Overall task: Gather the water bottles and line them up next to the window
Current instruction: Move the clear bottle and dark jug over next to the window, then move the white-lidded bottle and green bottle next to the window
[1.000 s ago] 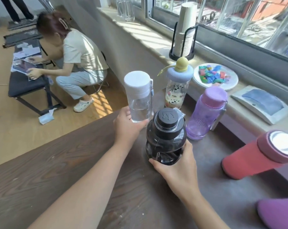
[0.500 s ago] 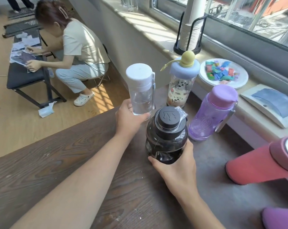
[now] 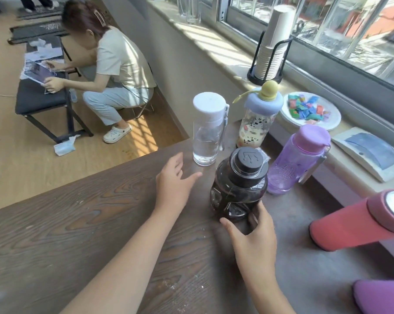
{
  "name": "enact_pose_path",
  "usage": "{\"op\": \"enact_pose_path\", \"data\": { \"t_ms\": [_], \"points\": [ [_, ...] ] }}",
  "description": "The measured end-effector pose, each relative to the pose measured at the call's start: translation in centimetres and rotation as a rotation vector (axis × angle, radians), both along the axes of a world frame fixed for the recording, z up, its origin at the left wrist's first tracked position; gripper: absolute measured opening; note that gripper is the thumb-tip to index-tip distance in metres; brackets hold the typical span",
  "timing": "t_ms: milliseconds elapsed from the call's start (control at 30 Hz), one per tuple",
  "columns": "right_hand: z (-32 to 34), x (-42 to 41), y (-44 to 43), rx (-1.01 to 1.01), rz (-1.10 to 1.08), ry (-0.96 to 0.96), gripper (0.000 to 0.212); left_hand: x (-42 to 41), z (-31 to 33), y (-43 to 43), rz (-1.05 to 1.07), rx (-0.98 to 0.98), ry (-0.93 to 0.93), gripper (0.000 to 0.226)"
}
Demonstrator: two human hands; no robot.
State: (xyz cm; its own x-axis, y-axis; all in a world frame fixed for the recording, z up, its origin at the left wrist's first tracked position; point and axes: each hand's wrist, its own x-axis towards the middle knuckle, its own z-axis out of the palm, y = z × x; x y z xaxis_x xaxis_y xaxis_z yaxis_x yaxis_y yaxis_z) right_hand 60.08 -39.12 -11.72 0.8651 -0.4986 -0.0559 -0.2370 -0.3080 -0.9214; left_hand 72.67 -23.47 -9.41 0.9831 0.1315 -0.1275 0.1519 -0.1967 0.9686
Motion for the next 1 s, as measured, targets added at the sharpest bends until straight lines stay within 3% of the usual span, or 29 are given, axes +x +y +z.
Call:
{"op": "enact_pose_path", "data": {
  "t_ms": [133, 200, 367, 767, 1000],
  "points": [
    [-0.6, -2.5, 3.9, -0.051, -0.225, -0.069, 0.048, -3.9, 0.4, 4.3, 0.077, -0.027, -0.073, 0.056],
    [-0.8, -2.9, 6.4, -0.028, -0.174, -0.076, 0.045, -5.8, 0.4, 6.9, 0.140, -0.006, -0.099, 0.046],
    [-0.6, -2.1, 12.9, 0.045, 0.182, -0.009, 0.038, -10.0, -0.3, 14.7, 0.301, 0.077, -0.050, 0.031],
    [1.0, 0.1, 33.3, -0.191, 0.889, -0.084, 0.039, -24.6, -1.2, 33.0, 0.779, 0.127, 0.081, 0.035],
    [1.0, -0.7, 46.7, -0.295, 1.218, -0.150, 0.042, -33.0, -2.2, 39.0, 1.126, 0.167, 0.139, 0.030]
  ]
}}
